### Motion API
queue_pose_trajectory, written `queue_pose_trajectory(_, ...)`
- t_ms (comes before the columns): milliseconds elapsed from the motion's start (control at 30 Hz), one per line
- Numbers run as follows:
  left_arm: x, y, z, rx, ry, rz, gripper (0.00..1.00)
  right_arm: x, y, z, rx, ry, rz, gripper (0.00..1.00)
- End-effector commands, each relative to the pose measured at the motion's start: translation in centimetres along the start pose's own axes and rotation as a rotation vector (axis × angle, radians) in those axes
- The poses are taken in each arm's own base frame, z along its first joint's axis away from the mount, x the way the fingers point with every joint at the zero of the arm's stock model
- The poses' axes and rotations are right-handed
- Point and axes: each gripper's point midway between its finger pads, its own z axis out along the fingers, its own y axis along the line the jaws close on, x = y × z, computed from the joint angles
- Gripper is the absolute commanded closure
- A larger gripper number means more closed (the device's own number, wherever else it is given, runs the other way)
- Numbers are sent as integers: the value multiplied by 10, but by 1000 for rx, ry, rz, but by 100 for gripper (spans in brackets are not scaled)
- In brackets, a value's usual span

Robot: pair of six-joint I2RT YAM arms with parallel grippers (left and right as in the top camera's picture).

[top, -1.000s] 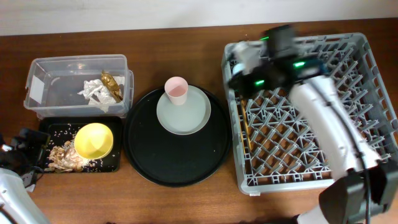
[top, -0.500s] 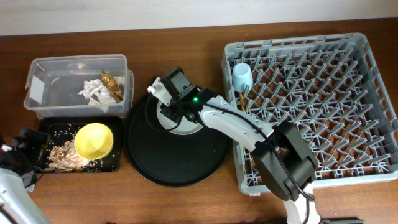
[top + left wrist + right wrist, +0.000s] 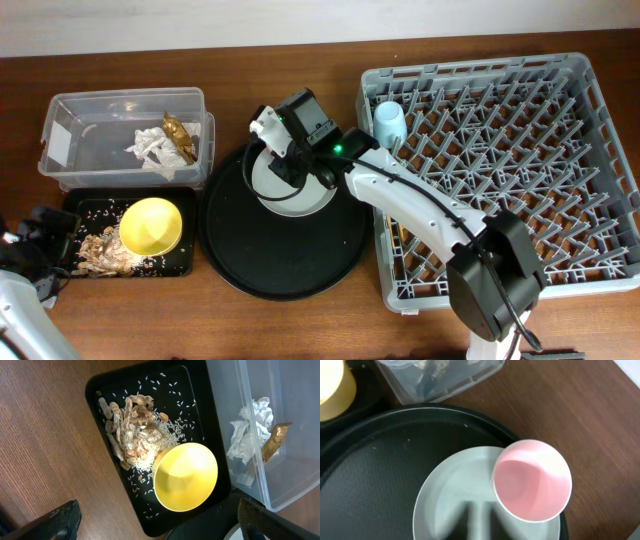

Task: Sort waste into correct bins and load items into the dishwasher rack
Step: 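Grasp the pink cup from the white plate with the right gripper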

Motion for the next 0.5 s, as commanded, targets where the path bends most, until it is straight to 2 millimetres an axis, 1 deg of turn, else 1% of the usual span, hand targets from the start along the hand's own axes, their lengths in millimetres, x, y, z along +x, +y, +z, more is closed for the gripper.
queue_pose_trajectory(0,-2,-2,-3,7,-10,-11,1,-11,3,-9,-16,-39,2,2)
queue_pose_trajectory(67,-2,-2,-3,7,-10,-11,1,-21,3,-7,-26,-84,-5,2)
queue_pose_trajectory(100,-2,-2,-3,8,-9,-11,1,-26,1,-5,-18,-105,-9,45)
queue_pose_trajectory(133,-2,-2,-3,7,-10,-11,1,-26,0,0,-14,-110,-10,65)
queue_pose_trajectory(167,-2,-2,-3,8,-9,-11,1,-24,1,6,-16,-107,-10,65)
queue_pose_trajectory(267,-2,-2,-3,8,-9,-11,1,-1,1,39,-28,-45,1,64)
queue_pose_trajectory(333,-2,-2,-3,7,-10,-11,1,10,2,55,-34,-20,6,64)
queue_pose_trajectory(367,-2,-2,-3,8,-9,-11,1,15,1,60,-31,-7,8,64)
queue_pose_trajectory(400,-2,-2,-3,8,-10,-11,1,23,-10,63,19,25,14,67)
queue_pose_trajectory(467,-2,-2,-3,8,-9,-11,1,33,-19,62,50,60,25,73)
